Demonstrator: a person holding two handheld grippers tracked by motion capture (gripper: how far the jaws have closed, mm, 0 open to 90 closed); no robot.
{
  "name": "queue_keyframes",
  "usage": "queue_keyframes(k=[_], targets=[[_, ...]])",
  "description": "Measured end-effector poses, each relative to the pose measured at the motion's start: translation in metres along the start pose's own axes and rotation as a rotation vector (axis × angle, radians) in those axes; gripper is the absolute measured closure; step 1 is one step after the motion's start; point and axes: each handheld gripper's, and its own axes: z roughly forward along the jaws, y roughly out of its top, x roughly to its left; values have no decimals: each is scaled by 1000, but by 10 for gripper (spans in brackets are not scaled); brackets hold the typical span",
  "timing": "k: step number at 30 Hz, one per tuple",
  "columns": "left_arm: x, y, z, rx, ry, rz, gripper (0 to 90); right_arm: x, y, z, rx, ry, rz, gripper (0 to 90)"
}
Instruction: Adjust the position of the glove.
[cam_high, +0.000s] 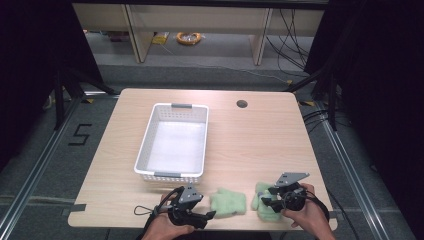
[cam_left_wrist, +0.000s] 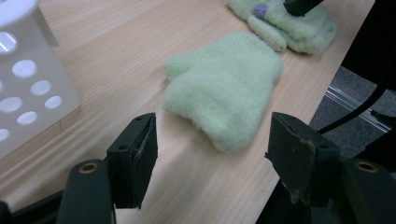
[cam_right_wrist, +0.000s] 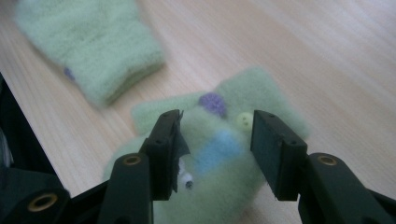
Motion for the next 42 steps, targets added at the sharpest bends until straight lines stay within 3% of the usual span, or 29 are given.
queue_keyframes(k=[3, 6, 7, 9, 10, 12, 13, 16, 18, 19, 20, 23, 24, 25, 26, 27, 29, 30, 31, 33, 34, 35, 36, 37, 38, 39, 40, 41, 42], targets=[[1, -1, 0, -1, -34, -23, 328, -1, -2, 6, 3, 14, 8, 529], [1, -1, -1, 10, -18, 6, 327, -7, -5, 11, 2, 48, 10, 529], [1, -1, 0, 5, -21, 1, 327, -5, -5, 10, 1, 56, 59, 532], [-1, -2, 1, -5, -22, -12, 328, -5, -7, 11, -9, 47, 59, 548], [0, -2, 1, 7, -20, 0, 328, -6, -8, 13, -19, 36, 43, 563], [0, -2, 1, 19, -20, 16, 328, -5, -7, 10, 2, 39, 85, 633], [0, -2, 1, 19, -20, 16, 328, -6, -9, 12, -16, 23, 70, 680], [-2, -3, 2, 10, -17, 0, 328, -5, -8, 11, -14, 22, 118, 773], [-1, -2, 1, 18, -16, 15, 329, -3, -8, 10, -4, 5, 160, 802], [1, -2, 1, 19, -9, 27, 330, -4, -9, 11, -15, -4, 145, 811], [0, -2, 1, 16, -10, 22, 330, -2, -9, 10, -15, 8, 183, 820], [-1, -1, 0, 7, -15, 18, 331, -2, -9, 8, -42, 13, 212, 833], [-1, -1, 0, 4, -15, 17, 331, -3, -8, 4, -25, 20, 214, 835], [-2, -1, 0, -8, -11, 10, 331, -2, -8, 7, -86, 19, 210, 835], [-3, -1, 1, -20, -15, -2, 331, 1, -6, 1, -58, 35, 230, 835], [-2, -1, 0, -16, -14, 6, 331, 0, -6, 1, -102, 34, 217, 835], [-3, -1, 0, -16, -12, 4, 331, -2, -3, -6, -101, 74, 214, 836], [-2, -1, -1, -6, -12, 16, 330, 3, -1, -8, -113, 62, 252, 836], [-2, -1, -1, -6, -12, 16, 331, 3, -1, -8, -113, 62, 252, 836], [-5, -1, 0, -19, -15, -10, 331, 5, 5, -15, -172, 69, 209, 836], [-4, 0, -1, -9, -15, 20, 332, 7, 7, -18, -190, 64, 207, 835], [-5, 0, 0, -9, -15, 14, 332, 13, 10, -20, -201, 79, 236, 835], [-5, 1, -1, -1, -9, 31, 333, 13, 13, -21, -217, 83, 201, 835], [-8, 1, 0, -16, -17, 2, 333, 18, 16, -23, -225, 91, 221, 835], [-8, 2, 0, -12, -20, 36, 334, 19, 18, -23, -247, 95, 195, 835], [-10, 2, 1, -16, -11, 14, 334, 21, 21, -23, -258, 114, 190, 835], [-10, 4, 0, -12, -20, 40, 335, 26, 25, -24, -258, 127, 217, 835], [-13, 4, 2, -35, -23, 4, 339, 28, 28, -22, -270, 124, 196, 834], [-12, 5, 1, -14, -26, 33, 343, 31, 31, -22, -259, 132, 200, 834]])
